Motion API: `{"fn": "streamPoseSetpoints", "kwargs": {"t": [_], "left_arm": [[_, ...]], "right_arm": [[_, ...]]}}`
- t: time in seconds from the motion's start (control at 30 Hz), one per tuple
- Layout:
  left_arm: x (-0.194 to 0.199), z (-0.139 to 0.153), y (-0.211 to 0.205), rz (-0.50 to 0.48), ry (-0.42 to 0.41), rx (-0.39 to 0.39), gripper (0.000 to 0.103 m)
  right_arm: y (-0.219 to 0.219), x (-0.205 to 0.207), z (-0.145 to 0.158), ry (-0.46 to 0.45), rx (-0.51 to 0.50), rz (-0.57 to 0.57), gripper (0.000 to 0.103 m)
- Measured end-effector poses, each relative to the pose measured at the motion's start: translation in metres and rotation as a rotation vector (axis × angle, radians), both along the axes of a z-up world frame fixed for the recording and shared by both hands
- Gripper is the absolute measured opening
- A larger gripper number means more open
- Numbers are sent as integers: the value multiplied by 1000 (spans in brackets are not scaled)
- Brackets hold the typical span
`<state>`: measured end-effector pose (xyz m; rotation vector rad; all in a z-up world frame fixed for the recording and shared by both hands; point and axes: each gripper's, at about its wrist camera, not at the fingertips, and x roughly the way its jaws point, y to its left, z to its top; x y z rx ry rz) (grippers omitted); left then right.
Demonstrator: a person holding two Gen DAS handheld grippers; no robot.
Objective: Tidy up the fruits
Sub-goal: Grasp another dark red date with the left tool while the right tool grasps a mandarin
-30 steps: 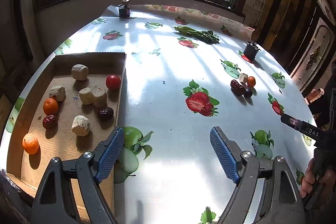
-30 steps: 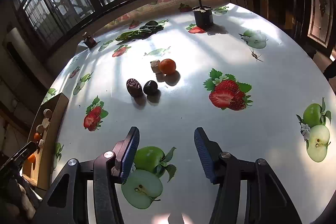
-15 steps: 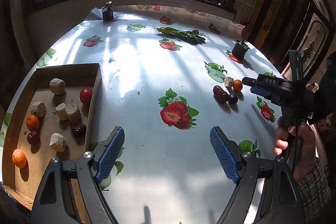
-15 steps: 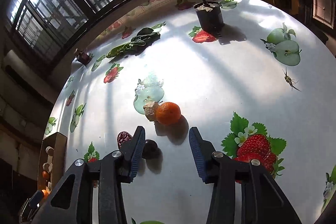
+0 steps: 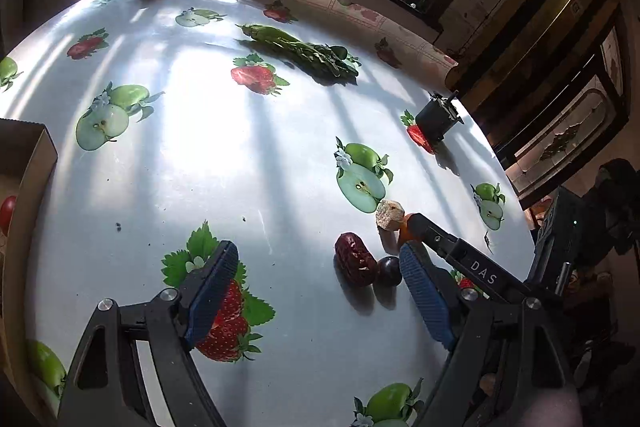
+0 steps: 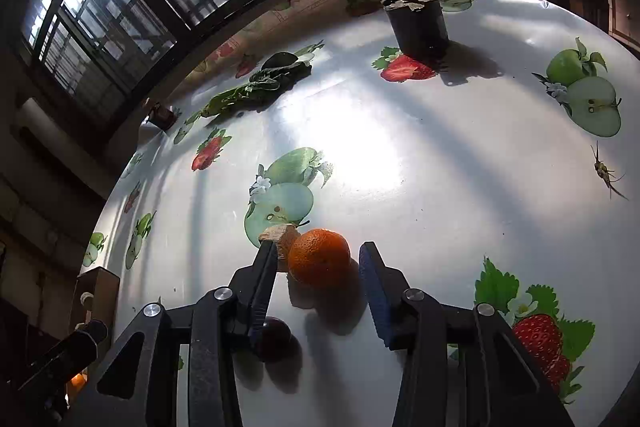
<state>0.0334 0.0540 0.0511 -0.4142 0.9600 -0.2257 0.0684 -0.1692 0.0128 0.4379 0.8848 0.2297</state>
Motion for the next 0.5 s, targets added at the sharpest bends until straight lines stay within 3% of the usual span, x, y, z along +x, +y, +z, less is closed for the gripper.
{"fn": "streamPoseSetpoints", "kwargs": {"t": [0.1,0.23,0.27,0.3,0.37,0.5], "left_arm": [[13,-11,-11,-15,35,-66,82],[15,-25,-25,-55,29,9,82],[17,-29,-26,-65,37,15,79],[18,-32,-26,-73,43,10,66],[21,-37,-26,-92,50,-4,50],[20,-37,-31,-121,23,7,50]], "right_arm": [[-5,-2,3,14,-35,-6,31],[-15,-3,8,11,-111,-28,32],[-17,-3,9,6,-110,-35,32],[-18,-3,10,4,-115,-42,32],[-17,-2,9,-1,-123,-42,34],[-8,2,3,8,-142,-17,38]]}}
